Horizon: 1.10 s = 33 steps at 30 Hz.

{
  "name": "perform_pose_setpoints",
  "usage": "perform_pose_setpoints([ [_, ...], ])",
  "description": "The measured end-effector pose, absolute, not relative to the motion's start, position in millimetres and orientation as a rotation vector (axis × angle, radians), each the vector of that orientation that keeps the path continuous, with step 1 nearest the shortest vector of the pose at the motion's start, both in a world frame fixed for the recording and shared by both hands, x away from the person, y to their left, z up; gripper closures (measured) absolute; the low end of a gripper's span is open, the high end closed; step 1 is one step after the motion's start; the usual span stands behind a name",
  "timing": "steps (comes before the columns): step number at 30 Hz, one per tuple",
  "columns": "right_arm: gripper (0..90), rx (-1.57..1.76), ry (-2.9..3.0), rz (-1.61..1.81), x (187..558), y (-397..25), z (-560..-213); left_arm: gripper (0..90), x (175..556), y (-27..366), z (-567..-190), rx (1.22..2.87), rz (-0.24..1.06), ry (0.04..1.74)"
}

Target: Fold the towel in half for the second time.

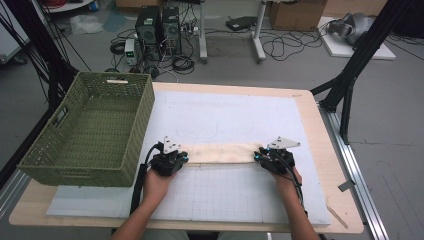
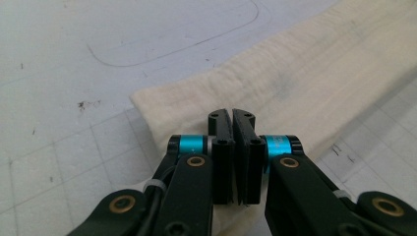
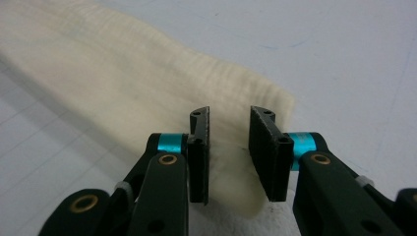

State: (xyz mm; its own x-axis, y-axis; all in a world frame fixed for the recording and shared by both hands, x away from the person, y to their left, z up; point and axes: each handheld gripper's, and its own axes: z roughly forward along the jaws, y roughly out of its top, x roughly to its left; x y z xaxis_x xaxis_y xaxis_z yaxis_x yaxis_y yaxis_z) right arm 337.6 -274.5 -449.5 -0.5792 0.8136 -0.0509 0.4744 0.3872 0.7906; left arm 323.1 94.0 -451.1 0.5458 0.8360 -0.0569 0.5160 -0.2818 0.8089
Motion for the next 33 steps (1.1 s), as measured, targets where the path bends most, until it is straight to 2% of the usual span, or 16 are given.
perform_pose_setpoints([
  [9, 68.5, 1.16, 2.201, 1.051, 337.6, -279.5, -450.1, 86.1, 322.8, 94.7, -451.2, 1.946, 0.491, 1.104],
  [11, 63.1, 1.183, 2.188, 1.076, 336.6, -280.5, -448.6, 84.4, 323.0, 97.0, -450.5, 1.922, 0.468, 1.113],
  [13, 55.9, 1.167, 2.141, 1.13, 332.9, -282.1, -441.8, 77.1, 322.4, 102.0, -447.2, 1.878, 0.474, 1.116],
  [16, 47.2, 1.224, 2.098, 1.174, 335.3, -286.2, -437.7, 75.1, 327.0, 109.3, -442.3, 1.816, 0.503, 1.139],
  [18, 46.5, 1.28, 2.155, 1.116, 340.3, -283.9, -446.1, 75.0, 334.1, 111.4, -439.3, 1.805, 0.509, 1.161],
  [19, 47.1, 1.302, 2.189, 1.07, 342.7, -281.6, -450.8, 75.4, 337.3, 111.1, -438.4, 1.816, 0.518, 1.167],
  [20, 51.5, 1.313, 2.184, 1.075, 343.4, -281.4, -451.1, 76.7, 340.3, 110.0, -438.6, 1.839, 0.523, 1.18],
  [23, 77.8, 1.329, 2.221, 1.131, 342.4, -281.9, -450.8, 79.3, 345.1, 107.7, -443.2, 1.901, 0.536, 1.205],
  [24, 80.2, 1.334, 2.226, 1.142, 341.8, -280.8, -450.7, 79.3, 345.6, 108.1, -445.4, 1.926, 0.543, 1.207],
  [31, 82.0, 1.432, 2.242, 1.089, 328.9, -278.1, -443.5, 76.9, 346.3, 108.2, -447.5, 1.941, 0.578, 1.183],
  [33, 77.2, 1.43, 2.248, 1.057, 323.6, -278.7, -441.3, 76.8, 346.1, 107.9, -447.7, 1.939, 0.58, 1.184],
])
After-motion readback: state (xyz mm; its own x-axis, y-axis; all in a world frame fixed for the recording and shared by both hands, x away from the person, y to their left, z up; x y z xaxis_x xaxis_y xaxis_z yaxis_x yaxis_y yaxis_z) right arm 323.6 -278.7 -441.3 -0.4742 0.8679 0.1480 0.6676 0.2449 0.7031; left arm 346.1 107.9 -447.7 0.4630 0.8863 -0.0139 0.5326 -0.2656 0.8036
